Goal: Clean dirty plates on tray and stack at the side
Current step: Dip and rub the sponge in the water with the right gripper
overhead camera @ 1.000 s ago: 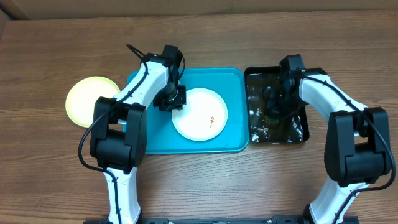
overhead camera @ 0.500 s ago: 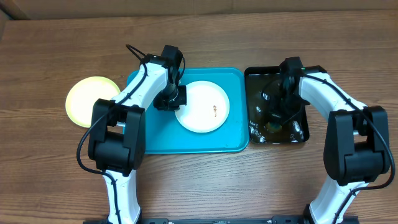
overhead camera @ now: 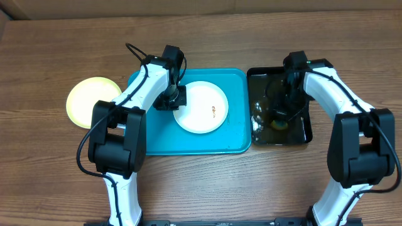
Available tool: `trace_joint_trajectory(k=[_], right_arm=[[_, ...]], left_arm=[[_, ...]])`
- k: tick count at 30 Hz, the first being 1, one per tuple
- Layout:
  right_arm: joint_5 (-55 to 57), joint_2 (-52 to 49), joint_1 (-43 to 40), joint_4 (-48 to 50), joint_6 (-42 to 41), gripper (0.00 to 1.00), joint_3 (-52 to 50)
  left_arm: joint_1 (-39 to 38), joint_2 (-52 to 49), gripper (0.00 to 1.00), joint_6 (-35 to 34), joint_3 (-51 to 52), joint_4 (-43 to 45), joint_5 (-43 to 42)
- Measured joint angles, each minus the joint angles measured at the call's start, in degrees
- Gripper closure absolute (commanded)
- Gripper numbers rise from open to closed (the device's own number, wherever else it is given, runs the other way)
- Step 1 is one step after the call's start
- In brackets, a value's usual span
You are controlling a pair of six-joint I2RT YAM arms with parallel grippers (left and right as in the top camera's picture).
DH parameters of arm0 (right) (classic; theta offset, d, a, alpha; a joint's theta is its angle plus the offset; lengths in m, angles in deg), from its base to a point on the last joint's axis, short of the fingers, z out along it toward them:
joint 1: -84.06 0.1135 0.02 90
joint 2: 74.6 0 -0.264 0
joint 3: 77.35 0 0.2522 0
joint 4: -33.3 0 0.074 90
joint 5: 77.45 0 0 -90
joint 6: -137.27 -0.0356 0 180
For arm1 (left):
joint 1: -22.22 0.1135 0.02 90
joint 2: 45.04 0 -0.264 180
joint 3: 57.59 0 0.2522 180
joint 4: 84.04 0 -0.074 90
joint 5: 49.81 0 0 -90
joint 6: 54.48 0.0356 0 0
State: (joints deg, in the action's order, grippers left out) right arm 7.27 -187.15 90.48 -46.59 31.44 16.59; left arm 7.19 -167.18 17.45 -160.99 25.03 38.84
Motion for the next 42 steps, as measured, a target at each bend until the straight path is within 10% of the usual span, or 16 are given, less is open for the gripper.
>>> trace_joint_trajectory(k=[3, 5, 9, 11, 18, 22, 25, 29, 42], right_arm=[[0.4, 1.5, 0.0, -0.9, 1.1, 0.96, 1.6], [1.3, 2.9, 0.0, -1.2, 1.5, 0.96, 2.3], [3.7, 4.1, 0.0, -1.9, 2.6, 0.96, 2.7], [4.2, 4.1, 0.0, -1.9, 2.8, 0.96, 2.7], [4.9, 4.1, 0.0, -1.8, 4.5, 0.96, 2.6], [4.9, 4.1, 0.0, -2.1, 5.7, 0.96, 2.6], [5.1, 4.1, 0.3, -2.0, 6.7, 0.96, 2.6], [5.3, 4.1, 0.8, -2.1, 7.1, 0.96, 2.6], [8.4, 4.1, 6.3, -6.1, 13.7, 0.96, 4.1]], left_arm=[[0.0, 0.0, 0.51, 0.2, 0.0, 0.2, -2.4], [0.0, -0.3, 0.47, 0.0, 0.4, 0.2, -4.1], [0.0, -0.3, 0.63, 0.1, 0.5, 1.9, -3.9], [0.0, -0.3, 0.96, 0.2, 0.5, 2.6, -2.5], [0.1, 0.0, 0.95, 0.7, 0.4, 2.3, -3.3], [0.0, -0.3, 0.42, 0.3, 0.5, -0.3, -7.0], [0.0, -0.3, 0.51, -0.1, 0.6, -0.9, -8.3], [0.0, -0.3, 0.96, -0.2, 0.6, -0.4, -6.9], [-0.3, -0.4, 0.85, -0.2, 0.7, -0.3, -8.9]])
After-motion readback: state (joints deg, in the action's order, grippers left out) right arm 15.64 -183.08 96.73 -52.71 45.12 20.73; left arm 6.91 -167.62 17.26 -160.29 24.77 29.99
